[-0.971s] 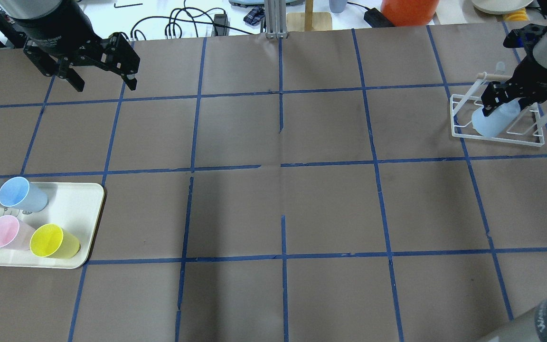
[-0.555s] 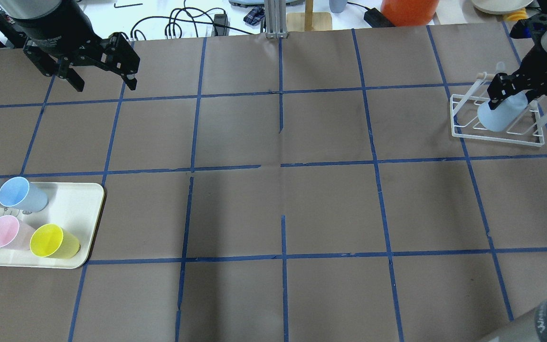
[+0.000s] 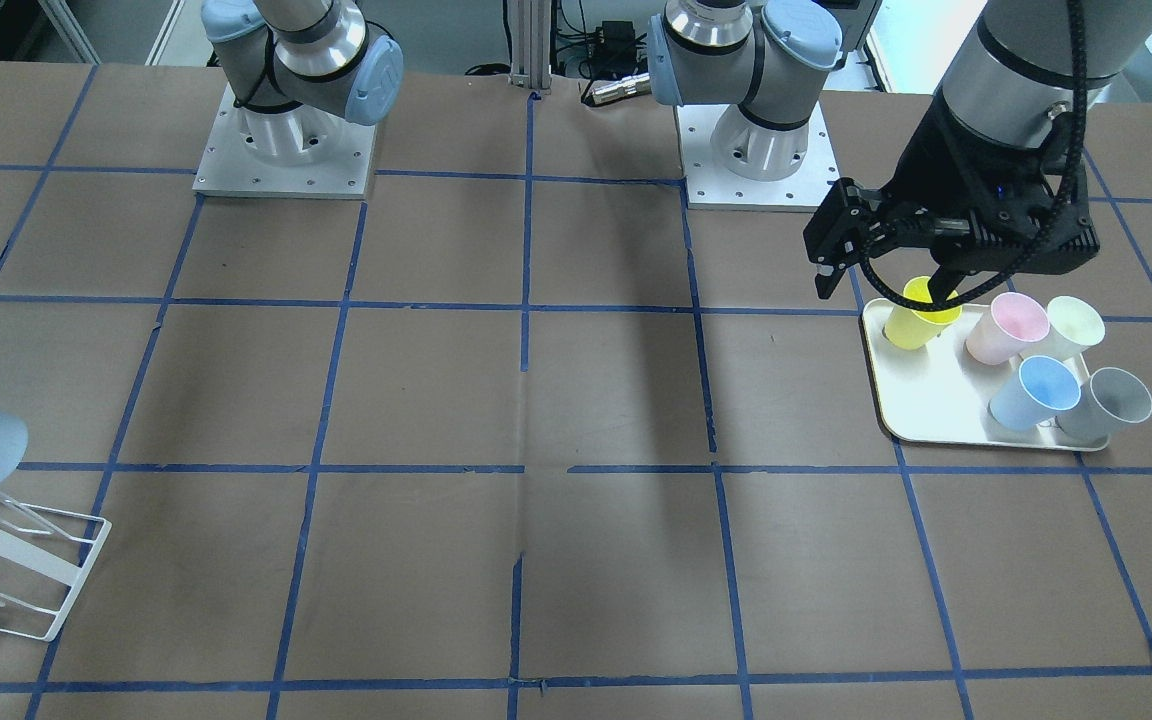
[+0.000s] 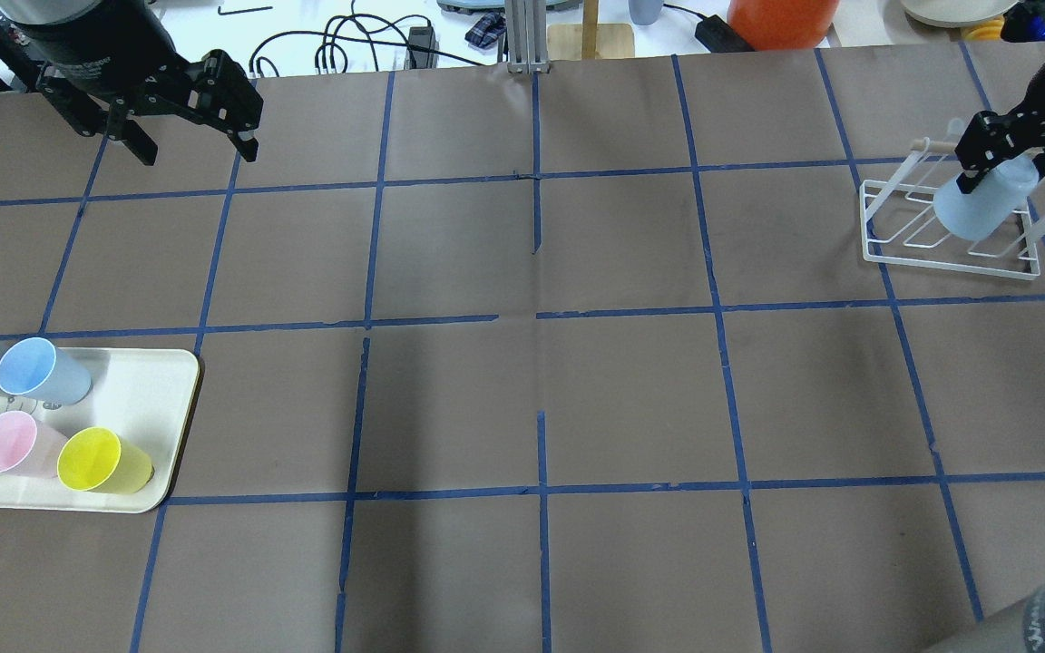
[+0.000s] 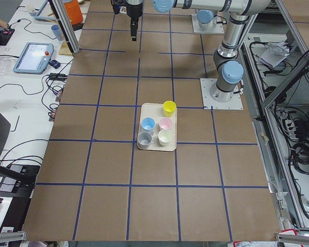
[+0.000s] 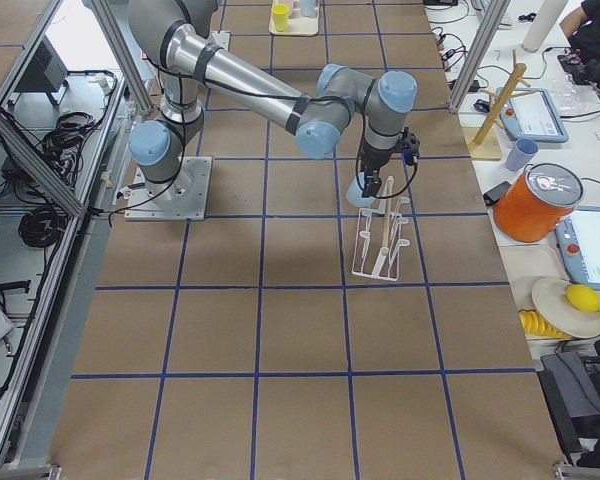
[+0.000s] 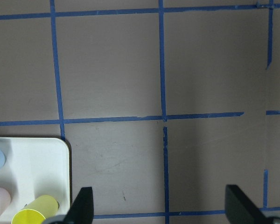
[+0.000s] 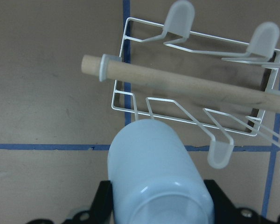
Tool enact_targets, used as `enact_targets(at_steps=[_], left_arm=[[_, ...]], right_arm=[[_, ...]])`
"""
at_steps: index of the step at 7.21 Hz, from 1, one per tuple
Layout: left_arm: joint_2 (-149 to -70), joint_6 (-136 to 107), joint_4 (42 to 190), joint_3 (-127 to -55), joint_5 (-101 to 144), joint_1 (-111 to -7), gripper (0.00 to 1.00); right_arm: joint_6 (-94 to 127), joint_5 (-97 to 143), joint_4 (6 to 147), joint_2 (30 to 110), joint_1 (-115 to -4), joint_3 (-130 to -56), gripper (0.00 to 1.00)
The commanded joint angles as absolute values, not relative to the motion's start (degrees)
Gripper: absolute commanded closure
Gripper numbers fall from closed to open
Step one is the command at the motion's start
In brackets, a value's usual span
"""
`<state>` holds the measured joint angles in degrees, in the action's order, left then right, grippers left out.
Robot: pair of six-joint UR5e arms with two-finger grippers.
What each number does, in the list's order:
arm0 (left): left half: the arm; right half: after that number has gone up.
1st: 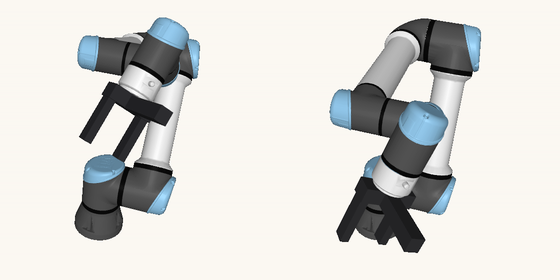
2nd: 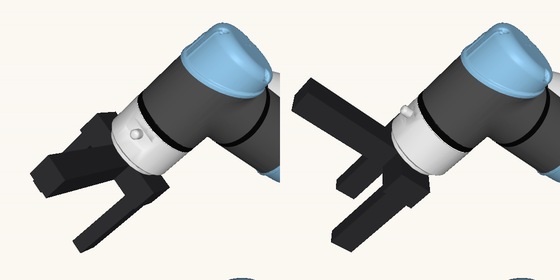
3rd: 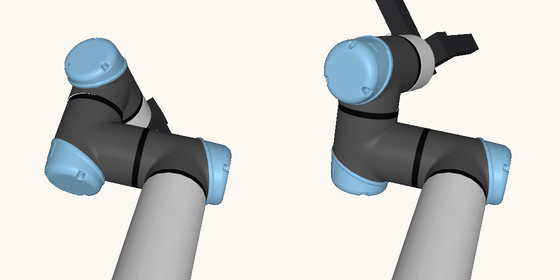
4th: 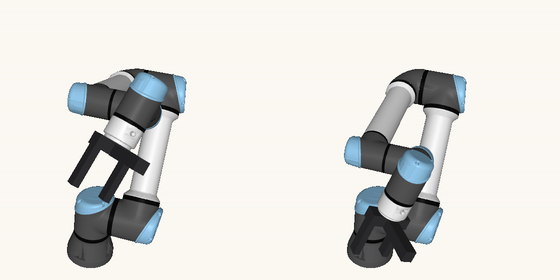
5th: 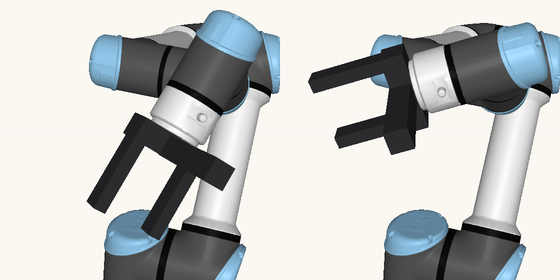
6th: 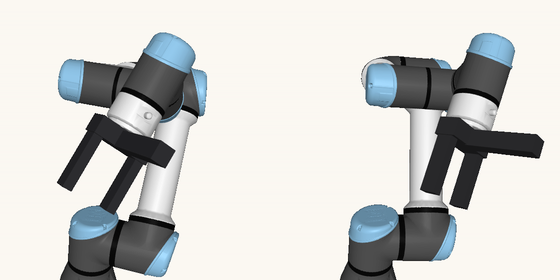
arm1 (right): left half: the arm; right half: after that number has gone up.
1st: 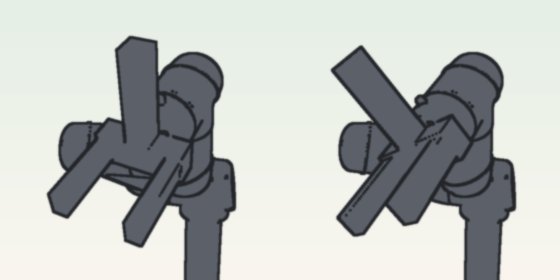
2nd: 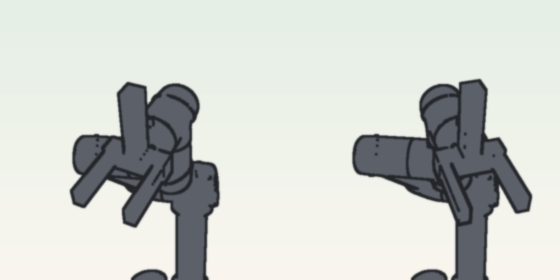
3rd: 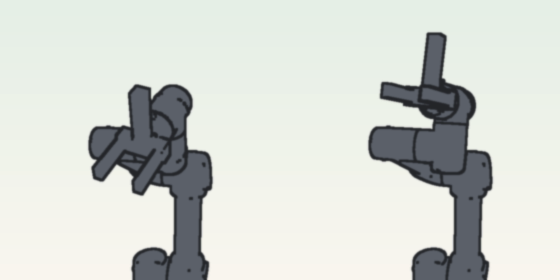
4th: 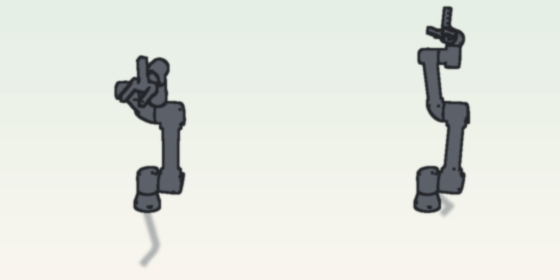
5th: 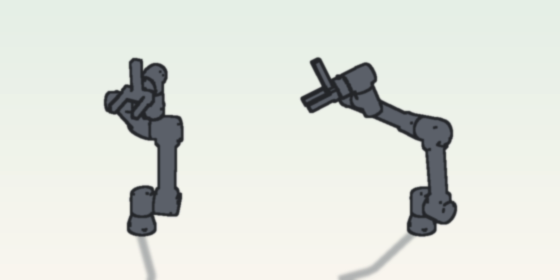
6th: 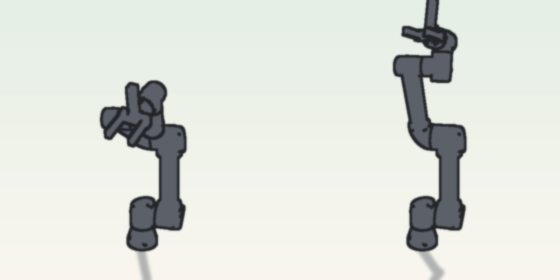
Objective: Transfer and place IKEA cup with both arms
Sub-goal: 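Lift the light blue cup off the rack with the right gripper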
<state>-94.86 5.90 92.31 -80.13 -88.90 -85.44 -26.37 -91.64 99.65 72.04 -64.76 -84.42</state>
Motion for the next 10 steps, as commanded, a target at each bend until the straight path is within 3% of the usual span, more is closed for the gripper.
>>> enact_targets(at_steps=[1, 3, 8, 10], left_arm=[[-94.57, 4.84, 91.41, -79.98, -85.8, -84.73, 0.0], [-93.78, 4.57, 91.49, -79.11, -81.58, -82.54, 0.0], [-89.39, 5.54, 92.1, -80.68, -73.85, -80.79, 0.0], [-87.64, 5.71, 95.79, -84.0, -52.58, -72.64, 0.0]], right_arm=[[-26.37, -92.19, 94.76, 75.48, -64.86, -83.32, 0.72], [-26.8, -91.07, 90.91, 79.09, -65.21, -83.32, 0.74], [-20.78, -43.88, 75.62, 79.63, -74.6, -84.29, 0.75], [-16.37, -28.91, 69.13, 79.45, -79.78, -84.98, 0.75]])
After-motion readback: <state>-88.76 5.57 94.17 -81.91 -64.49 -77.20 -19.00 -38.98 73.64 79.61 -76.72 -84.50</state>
